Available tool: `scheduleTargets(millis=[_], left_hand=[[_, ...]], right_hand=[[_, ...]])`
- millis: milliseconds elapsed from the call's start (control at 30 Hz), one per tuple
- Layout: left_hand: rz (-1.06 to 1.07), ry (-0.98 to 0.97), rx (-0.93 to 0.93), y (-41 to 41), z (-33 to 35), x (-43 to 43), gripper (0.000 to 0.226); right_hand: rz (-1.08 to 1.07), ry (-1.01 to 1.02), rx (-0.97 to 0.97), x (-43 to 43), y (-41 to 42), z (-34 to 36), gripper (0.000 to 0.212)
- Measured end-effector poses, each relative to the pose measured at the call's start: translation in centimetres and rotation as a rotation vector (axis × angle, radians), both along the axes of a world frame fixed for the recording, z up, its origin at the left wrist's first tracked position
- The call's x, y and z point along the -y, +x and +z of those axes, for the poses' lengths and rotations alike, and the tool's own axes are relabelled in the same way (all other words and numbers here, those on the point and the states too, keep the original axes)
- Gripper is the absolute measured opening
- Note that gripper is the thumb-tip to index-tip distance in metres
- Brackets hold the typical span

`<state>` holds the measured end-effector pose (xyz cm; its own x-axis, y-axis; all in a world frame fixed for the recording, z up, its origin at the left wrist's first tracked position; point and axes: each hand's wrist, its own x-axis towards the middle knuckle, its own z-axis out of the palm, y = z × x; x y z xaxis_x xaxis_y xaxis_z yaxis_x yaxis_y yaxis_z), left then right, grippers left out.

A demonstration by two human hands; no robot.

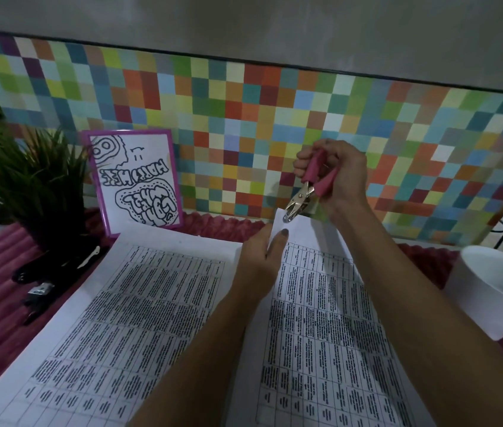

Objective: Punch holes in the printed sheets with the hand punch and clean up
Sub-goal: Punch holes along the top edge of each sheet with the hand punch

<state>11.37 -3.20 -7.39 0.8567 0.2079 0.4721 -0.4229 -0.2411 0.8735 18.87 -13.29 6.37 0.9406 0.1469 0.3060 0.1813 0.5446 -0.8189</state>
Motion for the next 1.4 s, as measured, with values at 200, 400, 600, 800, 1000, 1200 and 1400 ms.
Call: scheduleTargets(millis=[200, 400, 600, 800, 1000, 1200, 1400], left_hand=[[0.023, 0.043, 0.025, 0.3, -0.3, -0.1, 0.026], [0.006, 0.051, 0.054, -0.1, 0.0, -0.1, 0.021], [-0.002, 0.037, 0.046, -0.3, 0.2, 0.0, 0.020], [-0.058, -0.040, -0.018, -0.5, 0.5, 0.1, 0.029], [-0.047, -0.030, -0.008, -0.8, 0.7, 0.3, 0.030], [0.003, -0.035, -0.011, -0.5, 0.4, -0.1, 0.033], [-0.031, -0.051, -0.028, -0.7, 0.6, -0.2, 0.035]], right_hand=[[-0.016, -0.140, 0.024, -1.0, -0.2, 0.3, 0.019], [-0.046, -0.140, 0.019, -1.7, -0.1, 0.2, 0.016], [-0.070, -0.108, 0.005, -1.9, 0.2, -0.1, 0.015], [-0.115, -0.055, -0.061, -2.0, 0.6, -0.1, 0.023], [-0.012, -0.130, -0.107, -1.3, -0.1, 0.1, 0.012], [0.074, -0.324, -0.084, -0.1, -0.6, 0.8, 0.017], [-0.095, -0.333, -0.110, 2.4, 0.0, 0.9, 0.011]])
